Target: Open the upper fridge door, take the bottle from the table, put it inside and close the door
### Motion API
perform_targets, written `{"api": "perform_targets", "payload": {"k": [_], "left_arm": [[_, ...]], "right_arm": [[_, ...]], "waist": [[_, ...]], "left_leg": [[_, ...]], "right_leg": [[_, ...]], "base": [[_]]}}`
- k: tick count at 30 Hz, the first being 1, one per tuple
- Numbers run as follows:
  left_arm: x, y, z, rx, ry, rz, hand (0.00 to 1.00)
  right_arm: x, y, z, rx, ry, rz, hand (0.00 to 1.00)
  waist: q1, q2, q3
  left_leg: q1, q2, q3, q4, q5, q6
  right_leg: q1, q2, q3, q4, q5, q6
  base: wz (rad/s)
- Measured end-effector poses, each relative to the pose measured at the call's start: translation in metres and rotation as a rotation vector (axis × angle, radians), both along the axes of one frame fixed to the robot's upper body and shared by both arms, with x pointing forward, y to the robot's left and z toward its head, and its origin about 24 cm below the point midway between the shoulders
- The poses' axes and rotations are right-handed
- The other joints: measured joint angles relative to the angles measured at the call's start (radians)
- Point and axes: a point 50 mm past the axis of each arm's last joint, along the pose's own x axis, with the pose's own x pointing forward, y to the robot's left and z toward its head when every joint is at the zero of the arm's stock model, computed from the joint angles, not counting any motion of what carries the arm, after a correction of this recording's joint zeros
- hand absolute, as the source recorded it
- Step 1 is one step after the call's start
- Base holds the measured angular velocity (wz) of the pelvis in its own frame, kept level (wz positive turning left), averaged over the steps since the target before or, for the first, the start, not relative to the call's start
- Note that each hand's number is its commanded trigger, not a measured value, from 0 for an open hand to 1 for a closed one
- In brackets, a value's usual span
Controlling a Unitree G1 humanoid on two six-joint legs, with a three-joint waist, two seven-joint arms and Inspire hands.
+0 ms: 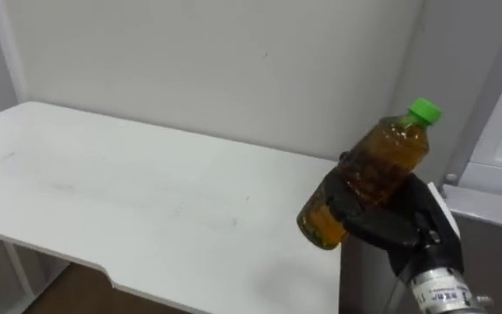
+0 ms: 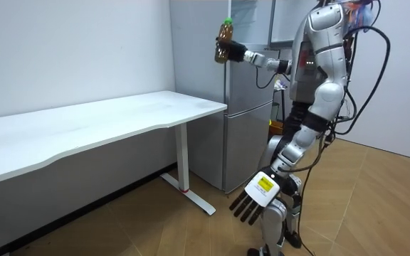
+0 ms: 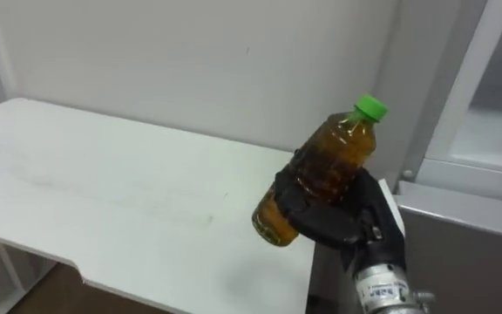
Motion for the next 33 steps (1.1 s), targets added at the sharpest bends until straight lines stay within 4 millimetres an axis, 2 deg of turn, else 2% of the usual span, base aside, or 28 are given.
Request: {"api": "perform_targets", "payload": {"k": [5,13,18,26,33], "left_arm": [[-0.003,-0.002,-0.001,-0.003,0.007,0.002,0.00],[-0.005,0.005,0.001,0.012,0.010,0.019,0.00],[-0.005,0.005,0.001,0.022,0.021,-0.011,0.00],[-0.007,0.005,0.000,0.003,0.035,-0.021,0.00],[-0.009,0.008,0.001,-0.011,0.031,0.013,0.00]], "right_arm": [[-0.005,-0.011,0.024,0.025,-0.102,-0.030,1.00],[-0.025,-0.031,0.059,0.026,-0.272,-0.080,1.00],[-0.035,-0.040,0.078,-0.010,-0.352,-0.106,1.00],[-0.046,-0.044,0.084,-0.046,-0.388,-0.119,1.00],[-0.056,-0.060,0.095,-0.062,-0.442,-0.190,1.00]], "waist": [[-0.028,0.010,-0.0055],[-0.079,0.010,-0.0076],[-0.091,0.011,-0.0079],[-0.124,0.006,-0.0084],[-0.161,0.000,-0.0098]], "left_leg": [[0.009,0.000,0.003,-0.002,-0.001,0.001],[0.026,0.003,0.023,-0.017,-0.004,-0.002],[0.045,0.007,0.045,-0.026,-0.009,-0.004],[0.071,0.010,0.060,-0.032,-0.020,-0.006],[0.079,0.014,0.081,-0.018,-0.033,-0.003]], "right_leg": [[0.014,0.000,0.003,-0.016,0.000,0.002],[0.011,0.008,0.029,-0.015,0.000,0.002],[0.015,0.013,0.052,-0.014,0.000,0.002],[0.032,0.016,0.068,-0.014,-0.001,0.004],[0.037,0.019,0.087,-0.015,-0.001,0.005]], "base": [[0.02],[-0.10],[-0.14],[-0.06],[-0.09]]}}
